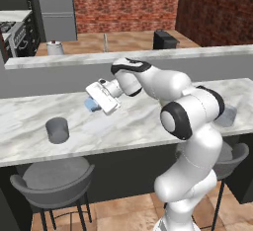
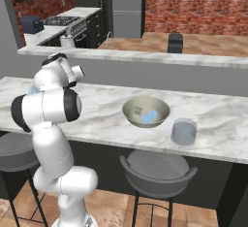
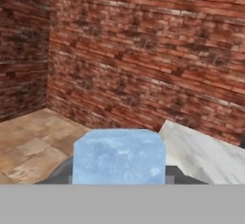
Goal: There are four ice cubes in the ice bowl. Place two ice cubes in each glass of water.
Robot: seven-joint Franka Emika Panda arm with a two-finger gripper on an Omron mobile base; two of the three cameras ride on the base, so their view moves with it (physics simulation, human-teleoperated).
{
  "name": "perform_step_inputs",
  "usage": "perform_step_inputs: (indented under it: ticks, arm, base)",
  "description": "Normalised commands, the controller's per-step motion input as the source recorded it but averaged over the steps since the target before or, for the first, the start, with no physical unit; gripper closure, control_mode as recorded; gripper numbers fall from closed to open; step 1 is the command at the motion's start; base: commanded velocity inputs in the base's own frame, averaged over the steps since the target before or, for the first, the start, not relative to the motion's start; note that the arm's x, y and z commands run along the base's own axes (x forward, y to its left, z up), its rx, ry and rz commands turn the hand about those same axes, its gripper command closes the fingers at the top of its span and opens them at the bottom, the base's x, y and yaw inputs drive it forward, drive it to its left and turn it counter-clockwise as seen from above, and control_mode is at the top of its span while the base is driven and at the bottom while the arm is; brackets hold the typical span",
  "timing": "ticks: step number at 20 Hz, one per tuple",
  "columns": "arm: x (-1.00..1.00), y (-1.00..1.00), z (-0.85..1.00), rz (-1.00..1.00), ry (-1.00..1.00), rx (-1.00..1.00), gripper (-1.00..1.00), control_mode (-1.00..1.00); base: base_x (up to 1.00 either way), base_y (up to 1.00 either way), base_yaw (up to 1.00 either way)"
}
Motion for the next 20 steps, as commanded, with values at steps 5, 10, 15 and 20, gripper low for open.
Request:
perform_step_inputs:
  ticks: [5,10,15,20]
  arm:
    - [0.0,0.43,-0.28,-0.03,0.11,0.0,1.0,-1.0]
    - [0.0,0.18,-0.33,-0.03,0.13,0.0,1.0,-1.0]
    - [0.0,0.04,-0.03,-0.02,0.04,0.0,1.0,-1.0]
    - [0.0,0.28,0.0,-0.01,0.05,0.0,1.0,-1.0]
  base:
    - [0.0,0.0,0.0]
    - [0.0,0.0,0.0]
    - [0.0,0.0,0.0]
    - [0.0,0.0,0.0]
